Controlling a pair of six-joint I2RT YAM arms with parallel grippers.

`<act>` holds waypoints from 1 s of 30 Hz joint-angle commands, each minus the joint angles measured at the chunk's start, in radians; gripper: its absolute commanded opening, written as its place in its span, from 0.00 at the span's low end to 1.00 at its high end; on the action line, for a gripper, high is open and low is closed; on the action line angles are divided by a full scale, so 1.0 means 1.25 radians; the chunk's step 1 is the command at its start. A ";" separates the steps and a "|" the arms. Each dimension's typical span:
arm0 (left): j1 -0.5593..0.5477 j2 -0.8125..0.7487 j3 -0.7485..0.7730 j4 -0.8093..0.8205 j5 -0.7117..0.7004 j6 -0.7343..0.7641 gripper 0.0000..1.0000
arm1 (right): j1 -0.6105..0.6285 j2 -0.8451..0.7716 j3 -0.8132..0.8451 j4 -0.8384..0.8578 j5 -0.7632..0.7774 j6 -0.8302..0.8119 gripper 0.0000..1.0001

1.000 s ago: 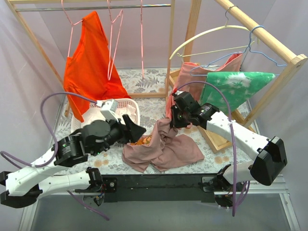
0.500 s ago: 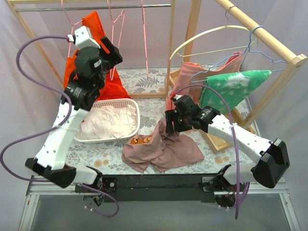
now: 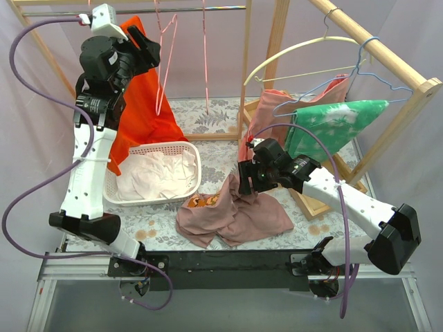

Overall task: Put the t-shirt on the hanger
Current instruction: Pick up the hanger from the clothesline.

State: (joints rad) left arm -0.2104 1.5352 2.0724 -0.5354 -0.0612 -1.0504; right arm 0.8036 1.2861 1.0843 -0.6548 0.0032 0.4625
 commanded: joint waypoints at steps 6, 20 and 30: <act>0.003 0.058 0.033 -0.102 0.125 0.024 0.45 | 0.004 -0.013 0.037 0.027 -0.035 -0.036 0.75; -0.121 0.057 -0.004 -0.129 -0.101 0.083 0.19 | 0.004 0.013 0.047 0.048 -0.047 -0.051 0.75; -0.138 0.046 0.049 -0.078 -0.136 0.118 0.00 | 0.004 0.026 0.070 0.050 -0.049 -0.056 0.74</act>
State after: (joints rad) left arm -0.3889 1.6424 2.0697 -0.6701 -0.2028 -0.9413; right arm 0.8036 1.3163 1.1217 -0.6258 -0.0456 0.4107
